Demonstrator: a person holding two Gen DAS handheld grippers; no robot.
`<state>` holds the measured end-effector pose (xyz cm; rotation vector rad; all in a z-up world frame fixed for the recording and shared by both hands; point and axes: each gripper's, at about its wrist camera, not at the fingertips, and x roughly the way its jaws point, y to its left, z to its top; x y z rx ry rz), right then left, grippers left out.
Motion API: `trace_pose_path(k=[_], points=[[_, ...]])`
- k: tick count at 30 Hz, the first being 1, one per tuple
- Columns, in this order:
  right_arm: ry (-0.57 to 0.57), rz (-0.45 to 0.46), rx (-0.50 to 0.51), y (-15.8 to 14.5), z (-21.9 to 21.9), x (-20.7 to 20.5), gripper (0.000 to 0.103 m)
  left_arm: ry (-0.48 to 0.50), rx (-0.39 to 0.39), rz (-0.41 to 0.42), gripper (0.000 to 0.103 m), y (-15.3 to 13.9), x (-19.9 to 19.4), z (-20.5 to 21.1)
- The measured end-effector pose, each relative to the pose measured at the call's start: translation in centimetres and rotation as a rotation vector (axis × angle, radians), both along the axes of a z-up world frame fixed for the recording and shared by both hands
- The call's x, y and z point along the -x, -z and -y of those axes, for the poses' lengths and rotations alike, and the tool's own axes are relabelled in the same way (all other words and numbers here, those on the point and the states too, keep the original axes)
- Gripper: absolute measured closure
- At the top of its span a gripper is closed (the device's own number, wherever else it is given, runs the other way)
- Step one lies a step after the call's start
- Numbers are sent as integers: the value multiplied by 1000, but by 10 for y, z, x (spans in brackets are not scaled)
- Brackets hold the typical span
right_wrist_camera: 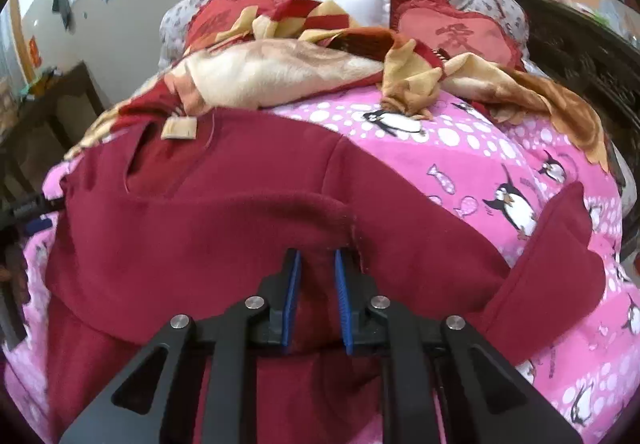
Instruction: Fold small clothes
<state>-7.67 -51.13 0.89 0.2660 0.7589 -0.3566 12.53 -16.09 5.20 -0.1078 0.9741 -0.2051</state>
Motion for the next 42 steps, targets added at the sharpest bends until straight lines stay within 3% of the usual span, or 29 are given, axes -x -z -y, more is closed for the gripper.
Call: trace_pose_path(k=[6, 9, 12, 13, 16, 19, 23, 28, 33, 38, 42], points=[[12, 18, -27, -15, -4, 22, 68, 74, 49, 79, 10, -29, 49, 1], [-9, 27, -63, -13, -11, 26, 67, 119, 52, 81, 10, -32, 71, 12], [-20, -52, -49, 7, -19, 15, 64, 172, 49, 45, 10, -19, 90, 30], [-16, -85, -47, 15, -20, 11, 63, 195, 25, 27, 10, -11, 95, 38], [-17, -69, -35, 15, -22, 13, 60, 236, -77, -30, 10, 13, 102, 60], [-30, -42, -96, 3, -15, 27, 58, 253, -158, 11, 10, 16, 113, 71], [73, 14, -87, -15, 21, 56, 46, 234, -99, 9, 10, 4, 117, 68], [285, -7, -129, -15, 100, 76, 43, 226, -29, 39, 10, -11, 127, 66], [418, -28, -213, -2, 161, 77, 43, 245, -71, 13, 10, 1, 126, 80], [478, 26, -353, 9, 194, 74, 41, 259, -111, 4, 10, 17, 131, 83], [515, 23, -397, 17, 210, 64, 41, 267, -117, -3, 10, 23, 132, 83]])
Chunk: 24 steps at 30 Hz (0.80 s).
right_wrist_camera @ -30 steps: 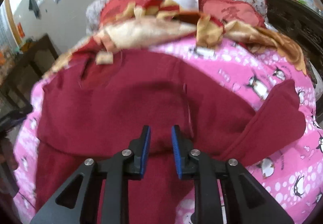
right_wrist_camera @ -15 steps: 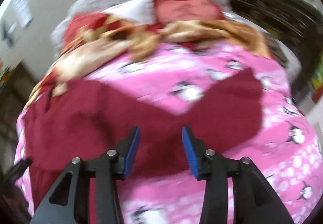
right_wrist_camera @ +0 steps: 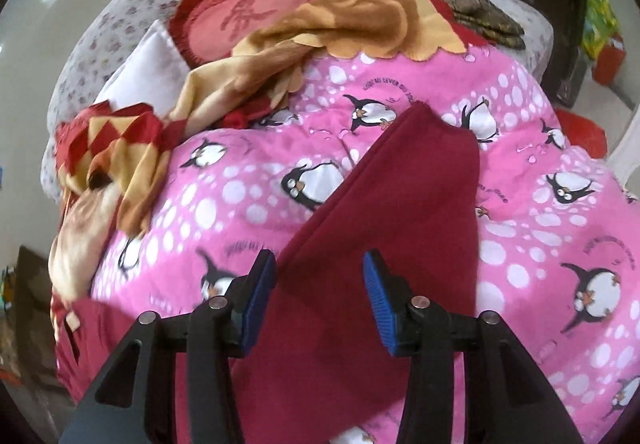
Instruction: Fold small clothes
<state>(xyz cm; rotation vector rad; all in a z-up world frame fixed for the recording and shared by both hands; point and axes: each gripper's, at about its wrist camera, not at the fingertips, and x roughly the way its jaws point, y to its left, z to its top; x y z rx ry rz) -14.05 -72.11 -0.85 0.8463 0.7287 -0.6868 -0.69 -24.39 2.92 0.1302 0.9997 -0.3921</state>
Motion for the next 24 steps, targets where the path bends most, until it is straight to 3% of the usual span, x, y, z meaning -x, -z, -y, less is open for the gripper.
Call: trace_pose_path(k=[5, 9, 12, 13, 16, 17, 21, 24], points=[[8, 7, -44, 8, 9, -10, 41, -2, 7, -8, 8, 2, 0, -2], [20, 69, -63, 5, 15, -11, 37, 3, -3, -2, 7, 3, 0, 0], [30, -20, -96, 19, 23, -19, 37, 3, -7, 0, 6, 4, 0, 1], [24, -19, -116, 24, 25, -20, 40, 3, -7, 0, 6, 4, 0, 0], [-1, 23, -95, 24, 26, -15, 71, 10, -1, -1, 6, 5, -2, 1], [-13, 49, -85, 20, 23, -11, 75, 12, -1, -1, 6, 5, -2, 1], [-40, 86, 32, -11, 7, 6, 79, 18, 0, -11, 6, 3, -4, 2], [-95, 162, 44, -33, -7, 17, 79, 2, 62, -32, 8, -8, -10, -7]])
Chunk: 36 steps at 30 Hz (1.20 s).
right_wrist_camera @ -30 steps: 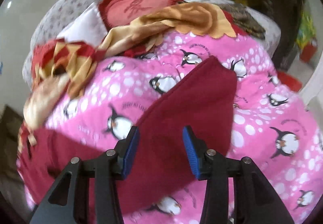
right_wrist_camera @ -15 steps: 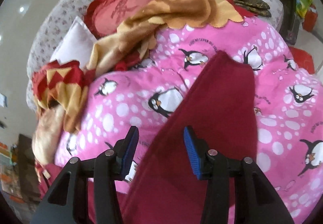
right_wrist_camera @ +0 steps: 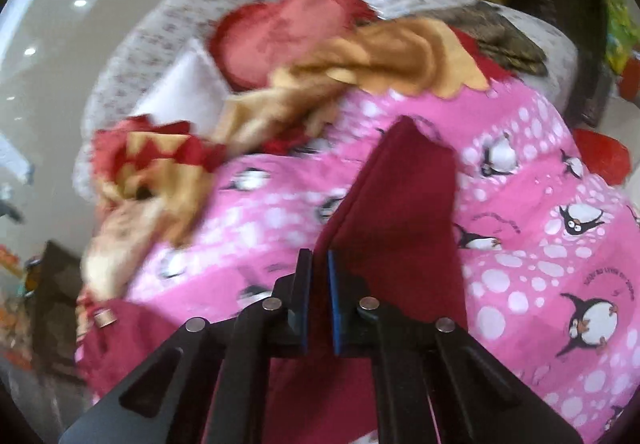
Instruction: Fold small clothes
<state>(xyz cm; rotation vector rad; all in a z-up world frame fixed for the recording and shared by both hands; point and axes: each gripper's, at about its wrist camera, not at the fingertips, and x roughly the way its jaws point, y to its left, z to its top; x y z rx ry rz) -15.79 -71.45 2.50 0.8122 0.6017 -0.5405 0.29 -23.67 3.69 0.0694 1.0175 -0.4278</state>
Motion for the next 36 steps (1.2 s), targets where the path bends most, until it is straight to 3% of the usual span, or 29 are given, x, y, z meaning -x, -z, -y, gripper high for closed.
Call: trace_pose_path(k=[5, 9, 12, 16, 20, 24, 29, 30, 32, 36], points=[[-186, 116, 44, -43, -57, -2, 79, -70, 112, 0, 9, -29, -12, -22], [-392, 180, 125, -64, -125, -14, 79, -97, 143, 34, 9, -48, -16, -32], [-550, 156, 166, -50, -184, -26, 79, -98, 156, 20, 9, -51, -16, -35], [-673, 40, 159, 0, -227, -41, 78, -67, 164, -1, 9, -45, -7, -26], [-675, -89, 47, 40, -226, -50, 71, -6, 179, -3, 9, -46, 2, -7], [-634, -24, 39, 28, -212, -29, 54, 45, 195, 7, 9, -54, 3, 25], [-601, 5, 85, 10, -201, 0, 52, 122, 250, -28, 10, -52, 3, 77], [-591, 11, 78, 10, -198, 6, 52, 134, 270, -45, 11, -50, 2, 87], [-574, 18, 60, 9, -192, 11, 52, 156, 288, -82, 25, -43, 0, 109], [-542, 41, 26, 12, -184, 26, 52, 174, 267, -105, 29, -33, -4, 141]])
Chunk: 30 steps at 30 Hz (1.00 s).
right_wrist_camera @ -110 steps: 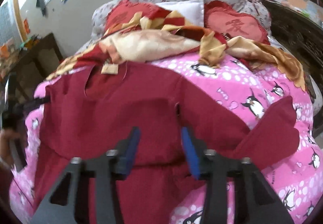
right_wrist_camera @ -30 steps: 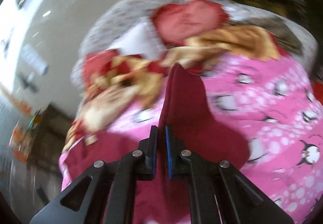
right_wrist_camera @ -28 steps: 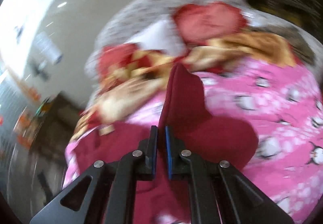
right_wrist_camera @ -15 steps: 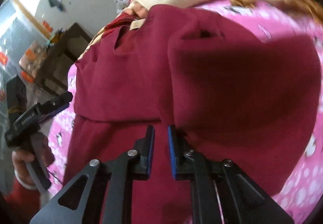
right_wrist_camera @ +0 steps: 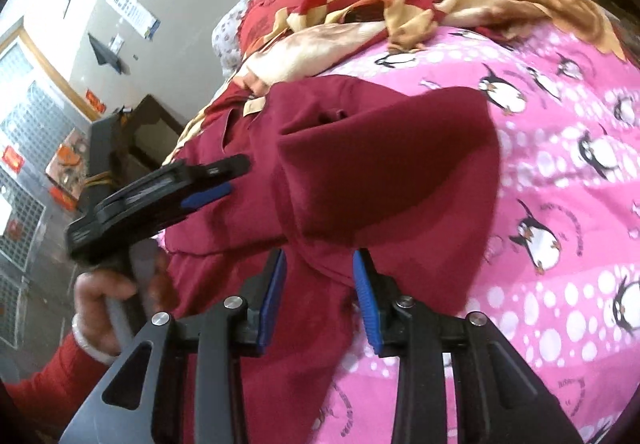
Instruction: Fold small clothes
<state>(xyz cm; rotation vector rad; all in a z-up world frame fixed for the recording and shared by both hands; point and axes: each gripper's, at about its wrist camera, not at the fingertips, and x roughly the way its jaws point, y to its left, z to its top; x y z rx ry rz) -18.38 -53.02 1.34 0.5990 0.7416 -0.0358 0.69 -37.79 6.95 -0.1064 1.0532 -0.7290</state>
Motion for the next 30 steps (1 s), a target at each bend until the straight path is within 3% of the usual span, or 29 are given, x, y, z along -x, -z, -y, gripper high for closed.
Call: trace_pose_path(k=[3, 4, 5, 7, 11, 17, 19, 22, 24, 27, 30], points=[[18, 5, -1, 0, 6, 11, 52, -23, -5, -8, 30, 6, -6, 12], [22, 6, -2, 0, 7, 12, 52, -34, 2, -7, 38, 6, -7, 13], [29, 8, -4, 0, 10, 15, 52, -39, 10, 0, 61, 5, -8, 15], [46, 9, -11, 1, 14, 19, 52, -28, 7, 18, 90, 1, -7, 18], [82, 4, -27, 3, 22, 21, 52, -6, 52, 49, 95, -21, -2, 8], [83, 11, -25, 1, 18, 17, 52, -38, 179, 197, 95, -88, 10, -51], [77, 16, -23, 0, 16, 15, 52, -67, 155, 254, 95, -94, 15, -74], [76, 18, -6, -2, 15, 11, 48, -143, 64, 301, 95, -78, 19, -112], [94, 8, -7, 1, 19, 6, 43, -188, 0, 238, 95, -46, 10, -134], [141, -19, -39, 8, 29, -7, 40, -210, -25, 121, 95, -8, 0, -151], [170, -27, -48, 10, 36, -17, 39, -185, -31, 97, 86, 2, 2, -154]])
